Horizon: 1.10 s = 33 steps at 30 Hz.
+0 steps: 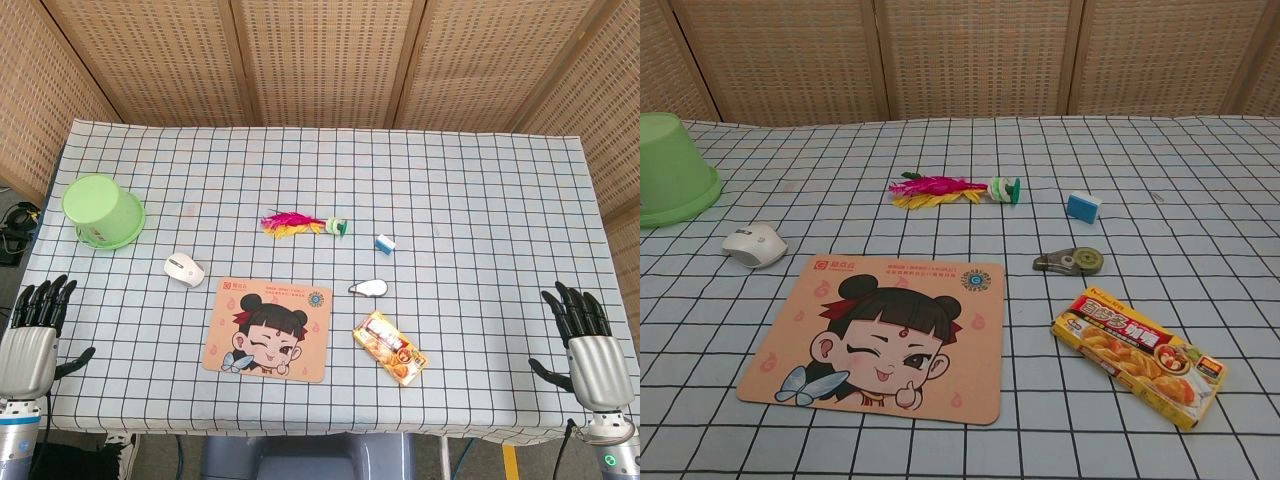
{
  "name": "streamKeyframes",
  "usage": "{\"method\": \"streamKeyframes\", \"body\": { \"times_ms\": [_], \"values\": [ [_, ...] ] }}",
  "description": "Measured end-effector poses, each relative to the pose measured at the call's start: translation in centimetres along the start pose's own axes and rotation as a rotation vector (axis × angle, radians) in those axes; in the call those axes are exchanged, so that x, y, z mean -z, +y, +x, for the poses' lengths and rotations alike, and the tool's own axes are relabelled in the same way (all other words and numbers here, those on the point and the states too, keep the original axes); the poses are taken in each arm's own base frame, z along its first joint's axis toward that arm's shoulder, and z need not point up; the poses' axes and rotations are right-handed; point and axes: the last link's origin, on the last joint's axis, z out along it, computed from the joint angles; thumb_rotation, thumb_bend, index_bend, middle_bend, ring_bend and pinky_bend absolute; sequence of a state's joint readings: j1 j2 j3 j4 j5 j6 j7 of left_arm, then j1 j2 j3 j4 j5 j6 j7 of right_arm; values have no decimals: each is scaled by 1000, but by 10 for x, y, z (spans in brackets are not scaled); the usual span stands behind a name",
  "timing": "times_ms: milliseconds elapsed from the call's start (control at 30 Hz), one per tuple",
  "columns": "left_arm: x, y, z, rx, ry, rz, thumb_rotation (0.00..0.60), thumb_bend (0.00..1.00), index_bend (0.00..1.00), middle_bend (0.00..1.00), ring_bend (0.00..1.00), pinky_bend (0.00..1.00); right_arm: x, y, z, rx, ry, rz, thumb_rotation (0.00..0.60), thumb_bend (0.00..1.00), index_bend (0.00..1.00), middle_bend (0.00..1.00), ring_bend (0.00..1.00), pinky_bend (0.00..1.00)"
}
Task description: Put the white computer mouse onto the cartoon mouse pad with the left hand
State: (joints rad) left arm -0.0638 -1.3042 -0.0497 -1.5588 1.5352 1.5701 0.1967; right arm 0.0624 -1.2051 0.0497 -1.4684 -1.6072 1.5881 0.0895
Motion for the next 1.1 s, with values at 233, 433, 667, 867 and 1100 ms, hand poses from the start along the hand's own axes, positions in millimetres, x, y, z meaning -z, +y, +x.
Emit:
{"method": "streamKeyframes", "body": {
  "times_ms": [233,433,667,867,1100],
  "values": [
    [1,0,0,-2,-2,0,600,27,0,0,0,0,1,0,1,-1,3,-1,600,78,102,0,0,0],
    [0,1,-1,-7,-4,-7,600,28,0,0,0,0,0,0,0,-2,-3,2,600,77,103,0,0,0],
    [-9,2,-4,-16,-14,-19,600,31,0,0,0,2,-3,4,-1,-14,-8,-18,600,77,109,0,0,0],
    [-36,4,1,-71,3,-74,600,37,92,0,0,97,-5,6,1,-21,-2,-23,600,75,115,0,0,0],
    [-78,7,0,-132,-68,-154,600,49,194,27,45,197,-6,9,-1,-16,-8,-38,600,74,127,0,0,0]
  ]
}}
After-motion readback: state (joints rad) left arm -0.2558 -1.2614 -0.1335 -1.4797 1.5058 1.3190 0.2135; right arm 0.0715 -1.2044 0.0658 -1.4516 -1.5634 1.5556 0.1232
